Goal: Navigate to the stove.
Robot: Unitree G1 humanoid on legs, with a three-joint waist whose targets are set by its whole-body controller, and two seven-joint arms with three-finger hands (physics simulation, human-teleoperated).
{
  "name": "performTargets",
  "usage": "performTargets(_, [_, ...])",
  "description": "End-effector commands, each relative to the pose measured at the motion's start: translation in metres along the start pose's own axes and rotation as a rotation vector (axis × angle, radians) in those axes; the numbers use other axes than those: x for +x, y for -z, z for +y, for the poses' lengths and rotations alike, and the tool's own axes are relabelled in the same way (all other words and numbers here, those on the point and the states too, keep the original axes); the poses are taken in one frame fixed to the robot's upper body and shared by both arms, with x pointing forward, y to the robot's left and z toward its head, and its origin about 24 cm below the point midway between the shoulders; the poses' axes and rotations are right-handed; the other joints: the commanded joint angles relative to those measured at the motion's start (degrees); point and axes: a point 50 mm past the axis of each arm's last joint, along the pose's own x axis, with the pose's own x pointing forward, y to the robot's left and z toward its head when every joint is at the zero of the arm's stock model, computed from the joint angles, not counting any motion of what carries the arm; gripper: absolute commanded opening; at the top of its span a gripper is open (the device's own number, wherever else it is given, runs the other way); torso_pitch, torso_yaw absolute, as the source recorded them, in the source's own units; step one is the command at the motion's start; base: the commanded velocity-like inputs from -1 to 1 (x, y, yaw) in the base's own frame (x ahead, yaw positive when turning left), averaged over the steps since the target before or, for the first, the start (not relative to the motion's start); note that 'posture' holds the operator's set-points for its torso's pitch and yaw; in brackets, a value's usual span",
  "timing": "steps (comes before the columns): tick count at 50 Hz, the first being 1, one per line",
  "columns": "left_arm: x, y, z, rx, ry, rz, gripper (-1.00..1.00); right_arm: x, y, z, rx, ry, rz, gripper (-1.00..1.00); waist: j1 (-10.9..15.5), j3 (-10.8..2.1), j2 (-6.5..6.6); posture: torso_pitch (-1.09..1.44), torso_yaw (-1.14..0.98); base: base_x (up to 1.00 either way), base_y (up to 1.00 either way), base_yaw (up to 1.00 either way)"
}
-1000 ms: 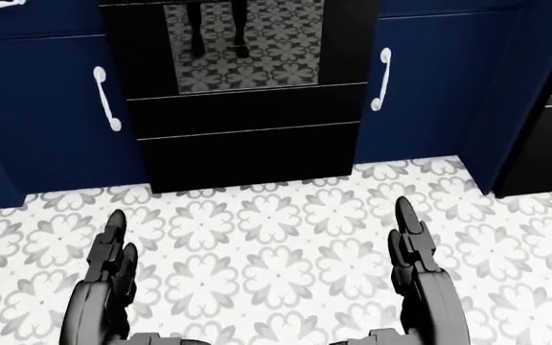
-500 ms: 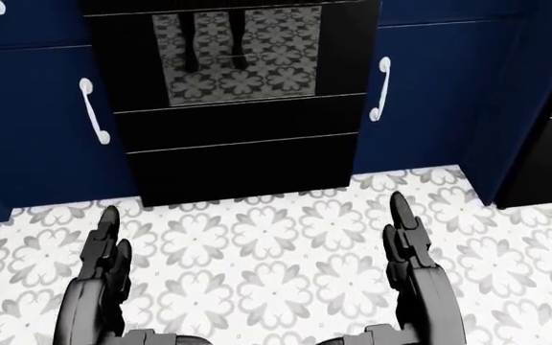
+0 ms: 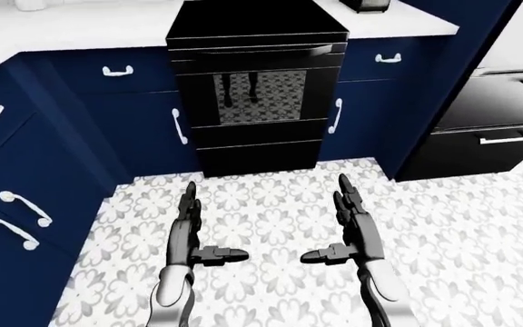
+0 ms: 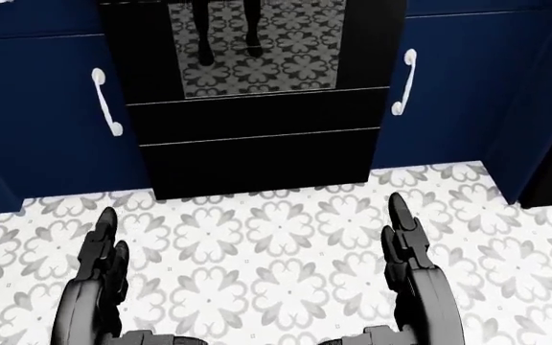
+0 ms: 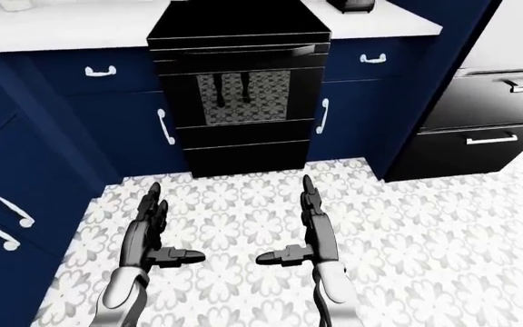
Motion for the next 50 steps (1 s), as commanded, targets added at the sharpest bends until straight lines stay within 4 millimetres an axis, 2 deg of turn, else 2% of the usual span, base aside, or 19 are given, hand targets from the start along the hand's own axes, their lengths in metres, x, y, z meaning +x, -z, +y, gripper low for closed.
performTargets(1, [0.0027,-0.0162,-0.0008,0.002,0.005,-0.085,1.00,0.0019,-0.0160,0.0003,-0.007,-0.004,-0.082,1.00,0.00,-0.97,0.07,0.00,0.00,0.00,0.00,0.00])
performTargets(16, [0.0027,-0.0162,-0.0008,0.002,0.005,-0.085,1.00,0.0022,-0.0148,0.0009,-0.011,-0.003,-0.082,1.00,0.17,-0.32,-0.10,0.00,0.00,0.00,0.00,0.00])
performTargets(17, [0.0027,-0.0162,-0.0008,0.002,0.005,-0.085,1.00,0.0022,-0.0146,0.0008,-0.012,-0.002,-0.082,1.00,0.18,-0.99,0.08,0.00,0.00,0.06,0.00,0.00])
performTargets(18, [0.0027,-0.0162,-0.0008,0.002,0.005,-0.085,1.00,0.0010,-0.0160,0.0011,-0.012,-0.001,-0.081,1.00,0.26,0.26,0.22,0.00,0.00,0.07,0.00,0.00])
performTargets(20, [0.0027,-0.0162,-0.0008,0.002,0.005,-0.085,1.00,0.0014,-0.0160,0.0010,-0.012,-0.001,-0.081,1.00,0.27,1.18,0.55,0.00,0.00,0.13,0.00,0.00])
performTargets(24, [0.0027,-0.0162,-0.0008,0.002,0.005,-0.085,1.00,0.0032,-0.0145,0.0001,-0.011,0.001,-0.078,1.00,0.30,1.65,1.65,0.00,0.00,0.14,0.00,0.00])
performTargets(26, [0.0027,-0.0162,-0.0008,0.002,0.005,-0.085,1.00,0.0033,-0.0140,-0.0003,-0.012,0.003,-0.078,1.00,0.34,1.45,1.74,0.00,0.00,0.14,0.00,0.00])
performTargets(28, [0.0027,-0.0162,-0.0008,0.002,0.005,-0.085,1.00,0.0025,-0.0148,0.0000,-0.013,0.001,-0.079,1.00,0.47,1.22,1.11,0.00,0.00,0.14,0.00,0.00])
performTargets(30, [0.0027,-0.0162,-0.0008,0.002,0.005,-0.085,1.00,0.0020,-0.0154,0.0005,-0.014,0.000,-0.079,1.00,0.63,1.66,0.25,0.00,0.00,0.16,0.00,0.00])
performTargets(32, [0.0027,-0.0162,-0.0008,0.002,0.005,-0.085,1.00,0.0017,-0.0158,0.0009,-0.015,-0.001,-0.080,1.00,0.15,2.10,-1.66,0.00,0.00,0.16,0.00,0.00])
performTargets(33, [0.0027,-0.0162,-0.0008,0.002,0.005,-0.085,1.00,0.0024,-0.0150,0.0005,-0.015,-0.002,-0.080,1.00,0.29,2.03,-1.44,0.00,0.00,0.17,0.00,0.00])
performTargets(34, [0.0027,-0.0162,-0.0008,0.002,0.005,-0.085,1.00,0.0022,-0.0150,0.0006,-0.015,-0.002,-0.081,1.00,0.14,1.86,-0.66,0.00,0.00,0.16,0.00,0.00])
performTargets(36, [0.0027,-0.0162,-0.0008,0.002,0.005,-0.085,1.00,0.0019,-0.0154,0.0009,-0.015,-0.003,-0.081,1.00,0.18,1.49,-1.04,0.00,0.00,0.16,0.00,0.00])
performTargets(39, [0.0027,-0.0162,-0.0008,0.002,0.005,-0.085,1.00,0.0017,-0.0162,0.0012,-0.016,-0.004,-0.081,1.00,0.17,1.15,-0.45,0.00,0.00,0.16,0.00,0.00])
performTargets(42, [0.0027,-0.0162,-0.0008,0.002,0.005,-0.085,1.00,0.0027,-0.0145,0.0008,-0.016,-0.004,-0.082,1.00,-0.10,1.81,1.47,0.00,0.00,0.16,0.00,0.00])
performTargets(44, [0.0027,-0.0162,-0.0008,0.002,0.005,-0.085,1.00,0.0027,-0.0141,0.0009,-0.016,-0.004,-0.081,1.00,-0.27,1.15,4.16,0.00,0.00,0.16,0.00,0.00])
performTargets(46, [0.0027,-0.0162,-0.0008,0.002,0.005,-0.085,1.00,0.0014,-0.0161,0.0015,-0.016,-0.004,-0.081,1.00,0.50,1.33,3.28,0.00,0.00,0.16,0.00,0.00])
performTargets(47, [0.0027,-0.0162,-0.0008,0.002,0.005,-0.085,1.00,0.0008,-0.0168,0.0017,-0.016,-0.004,-0.081,1.00,0.24,1.62,3.90,0.00,0.00,0.16,0.00,0.00])
performTargets(50, [0.0027,-0.0162,-0.0008,0.002,0.005,-0.085,1.00,0.0027,-0.0145,0.0009,-0.015,-0.003,-0.080,1.00,0.70,1.41,3.19,0.00,0.00,0.16,0.00,0.00])
